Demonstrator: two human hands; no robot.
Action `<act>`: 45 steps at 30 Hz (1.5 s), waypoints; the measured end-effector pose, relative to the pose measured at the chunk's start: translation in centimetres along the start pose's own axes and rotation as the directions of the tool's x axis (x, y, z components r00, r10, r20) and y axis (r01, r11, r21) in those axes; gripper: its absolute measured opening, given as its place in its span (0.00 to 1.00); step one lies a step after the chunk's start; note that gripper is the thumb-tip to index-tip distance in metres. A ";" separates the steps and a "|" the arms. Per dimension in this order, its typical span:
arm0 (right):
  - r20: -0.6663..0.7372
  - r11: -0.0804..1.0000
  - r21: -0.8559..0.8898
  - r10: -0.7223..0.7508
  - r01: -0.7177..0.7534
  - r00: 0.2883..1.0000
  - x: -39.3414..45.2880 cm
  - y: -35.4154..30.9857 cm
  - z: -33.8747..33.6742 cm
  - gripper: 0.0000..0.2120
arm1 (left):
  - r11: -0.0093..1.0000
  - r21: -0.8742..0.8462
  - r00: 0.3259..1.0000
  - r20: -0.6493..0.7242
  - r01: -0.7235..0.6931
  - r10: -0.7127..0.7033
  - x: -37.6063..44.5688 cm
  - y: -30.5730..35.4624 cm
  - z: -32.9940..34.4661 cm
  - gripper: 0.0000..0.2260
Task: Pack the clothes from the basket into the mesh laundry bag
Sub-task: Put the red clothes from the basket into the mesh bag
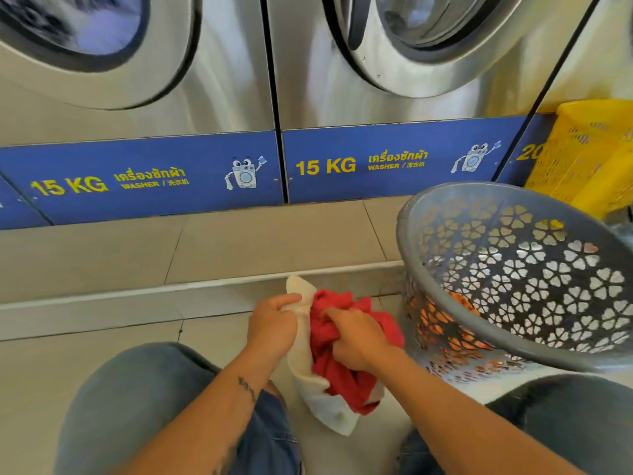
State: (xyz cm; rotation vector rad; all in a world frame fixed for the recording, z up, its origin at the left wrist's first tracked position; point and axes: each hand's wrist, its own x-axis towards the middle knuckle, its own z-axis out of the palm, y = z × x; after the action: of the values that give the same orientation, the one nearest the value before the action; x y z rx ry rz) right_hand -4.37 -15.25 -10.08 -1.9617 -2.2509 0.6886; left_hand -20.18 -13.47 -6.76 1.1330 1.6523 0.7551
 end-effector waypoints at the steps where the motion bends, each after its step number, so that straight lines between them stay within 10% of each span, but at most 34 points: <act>1: 0.041 1.000 0.000 -0.023 0.023 0.999 0.0 0.1 1.0 0.21 | 1.000 0.011 1.000 -0.003 0.013 -0.013 0.1 -0.1 -0.2 0.25; 13: 0.401 0.986 -0.168 0.070 -0.002 0.913 3.4 1.0 3.3 0.23 | 0.999 0.035 0.999 -0.031 0.034 -0.033 0.4 0.3 -0.6 0.27; 20: -0.109 0.921 0.366 0.187 -0.136 0.976 2.4 4.5 2.3 0.31 | 0.999 0.014 0.998 -0.044 0.039 -0.038 1.8 0.8 0.7 0.26; 25: 0.328 0.748 0.474 0.340 -0.465 0.881 0.7 7.1 3.5 0.60 | 0.999 0.042 0.999 -0.046 0.006 -0.004 2.1 1.2 1.4 0.26; 31: 0.175 0.851 0.401 0.294 -0.341 0.940 1.2 5.4 3.1 0.26 | 0.994 0.105 1.000 -0.029 0.007 -0.004 1.7 1.1 1.3 0.24; 38: -0.053 0.751 0.654 0.167 -0.092 0.985 3.4 1.3 0.5 0.26 | 0.993 0.116 0.998 -0.056 -0.024 0.030 2.4 1.0 1.4 0.23; 45: 0.296 0.932 0.336 0.032 -0.135 0.955 4.2 1.9 6.6 0.15 | 0.988 0.154 0.996 -0.086 -0.012 0.025 3.3 0.1 1.4 0.25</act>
State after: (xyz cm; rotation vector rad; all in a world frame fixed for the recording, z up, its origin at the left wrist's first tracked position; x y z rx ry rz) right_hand -5.65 -12.95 -17.67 -1.8859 -2.0005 1.3621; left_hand -19.15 -10.42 -8.37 1.2396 1.8003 0.7078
